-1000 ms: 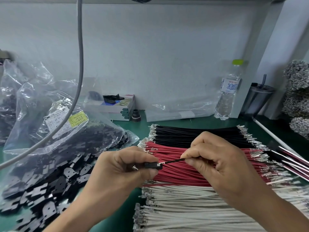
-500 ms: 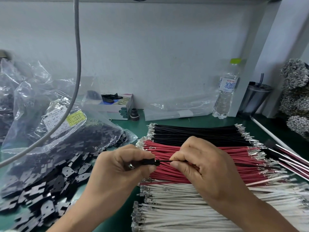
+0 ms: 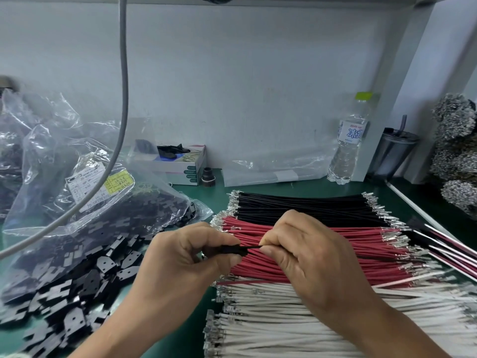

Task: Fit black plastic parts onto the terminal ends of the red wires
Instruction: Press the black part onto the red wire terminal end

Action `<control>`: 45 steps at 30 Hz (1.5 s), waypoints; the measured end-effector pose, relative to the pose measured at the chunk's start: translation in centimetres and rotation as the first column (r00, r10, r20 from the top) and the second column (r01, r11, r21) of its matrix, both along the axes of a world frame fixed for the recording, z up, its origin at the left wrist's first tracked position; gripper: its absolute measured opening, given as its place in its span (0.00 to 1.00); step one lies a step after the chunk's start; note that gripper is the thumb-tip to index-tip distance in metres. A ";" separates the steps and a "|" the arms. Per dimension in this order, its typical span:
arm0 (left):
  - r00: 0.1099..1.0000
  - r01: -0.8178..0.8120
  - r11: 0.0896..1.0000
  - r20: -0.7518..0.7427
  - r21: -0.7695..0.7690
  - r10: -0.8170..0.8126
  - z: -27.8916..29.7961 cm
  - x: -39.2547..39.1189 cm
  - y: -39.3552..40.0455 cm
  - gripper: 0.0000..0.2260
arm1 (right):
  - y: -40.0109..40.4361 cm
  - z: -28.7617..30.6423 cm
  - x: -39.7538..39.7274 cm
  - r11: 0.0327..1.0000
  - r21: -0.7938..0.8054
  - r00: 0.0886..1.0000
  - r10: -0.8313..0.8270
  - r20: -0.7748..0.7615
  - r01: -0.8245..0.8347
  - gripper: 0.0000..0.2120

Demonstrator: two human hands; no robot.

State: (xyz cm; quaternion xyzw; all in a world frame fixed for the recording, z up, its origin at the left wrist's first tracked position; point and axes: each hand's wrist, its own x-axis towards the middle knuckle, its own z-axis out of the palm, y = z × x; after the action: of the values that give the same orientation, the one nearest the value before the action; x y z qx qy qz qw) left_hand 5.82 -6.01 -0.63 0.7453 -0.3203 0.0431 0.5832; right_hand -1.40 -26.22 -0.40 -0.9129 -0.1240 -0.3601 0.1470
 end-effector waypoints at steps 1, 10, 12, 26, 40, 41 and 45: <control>1.000 0.000 1.000 -0.023 -0.014 -0.001 0.0 0.0 -0.1 0.09 | -0.3 0.2 0.0 1.000 -0.003 0.999 -0.026 0.035 0.026 0.11; 0.943 -0.169 0.952 -0.322 -0.253 0.081 0.0 1.3 0.3 0.10 | 1.7 -0.1 0.1 0.995 -0.066 0.971 -0.085 -0.225 0.072 0.06; 0.939 -0.166 0.952 -0.335 -0.257 0.074 -0.1 1.5 0.4 0.10 | 1.7 -0.1 0.6 0.994 0.008 0.953 -0.106 -0.284 0.113 0.07; 0.924 -0.201 0.934 -0.373 -0.296 0.080 -0.5 1.9 0.6 0.10 | 2.1 1.8 2.3 0.970 -0.031 0.841 -0.224 -0.492 0.241 0.04; 0.866 -0.207 0.883 -0.499 -0.421 -0.035 0.2 2.1 1.0 0.14 | -0.4 3.0 1.9 0.910 0.393 0.883 0.072 -0.464 0.132 0.15; 0.858 -0.182 0.885 -0.508 -0.428 -0.069 0.3 2.1 1.1 0.16 | -0.1 2.6 1.6 0.900 0.424 0.904 0.098 -0.417 0.098 0.15; 0.818 -0.068 0.893 -0.537 -0.444 -0.205 0.6 1.8 1.0 0.18 | 1.3 1.3 0.3 0.903 0.430 0.974 0.105 -0.200 -0.009 0.07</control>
State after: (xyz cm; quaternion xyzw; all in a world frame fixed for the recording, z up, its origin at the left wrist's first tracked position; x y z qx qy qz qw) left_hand 7.61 -4.97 -0.05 0.5582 -0.1397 -0.1316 0.8072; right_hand -1.08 -24.94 0.91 -0.8886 -0.0523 -0.2712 0.3661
